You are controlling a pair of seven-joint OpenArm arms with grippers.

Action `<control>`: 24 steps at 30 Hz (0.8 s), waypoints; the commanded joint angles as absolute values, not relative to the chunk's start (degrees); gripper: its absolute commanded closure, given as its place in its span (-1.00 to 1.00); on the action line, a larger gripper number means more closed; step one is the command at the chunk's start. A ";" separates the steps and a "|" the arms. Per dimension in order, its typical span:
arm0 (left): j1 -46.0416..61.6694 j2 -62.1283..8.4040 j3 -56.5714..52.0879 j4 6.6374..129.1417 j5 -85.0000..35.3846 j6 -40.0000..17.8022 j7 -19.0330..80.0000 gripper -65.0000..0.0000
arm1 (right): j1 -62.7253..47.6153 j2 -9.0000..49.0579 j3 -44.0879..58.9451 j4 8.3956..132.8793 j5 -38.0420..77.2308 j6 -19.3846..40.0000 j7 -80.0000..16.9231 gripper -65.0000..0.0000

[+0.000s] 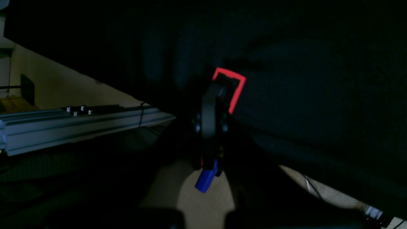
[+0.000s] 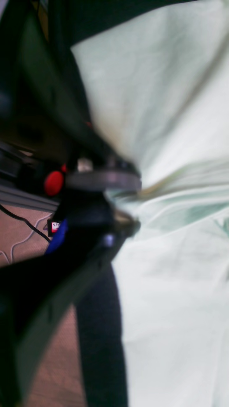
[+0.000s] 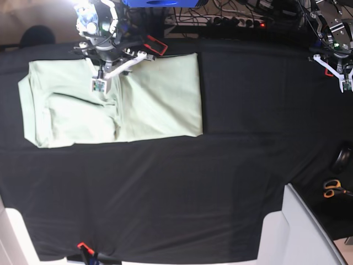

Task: Fold the T-shirt properly
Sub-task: 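Press and smooth the folded layers with the right gripper, then grasp the shirt's end with the right gripper and pull it outward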

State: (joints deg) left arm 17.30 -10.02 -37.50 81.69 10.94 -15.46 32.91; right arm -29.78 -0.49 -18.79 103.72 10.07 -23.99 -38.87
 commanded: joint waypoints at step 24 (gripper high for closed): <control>19.03 -10.68 -37.76 82.77 10.86 -15.08 31.87 1.00 | 0.57 5.67 -26.77 82.07 9.63 -9.80 -36.97 -0.05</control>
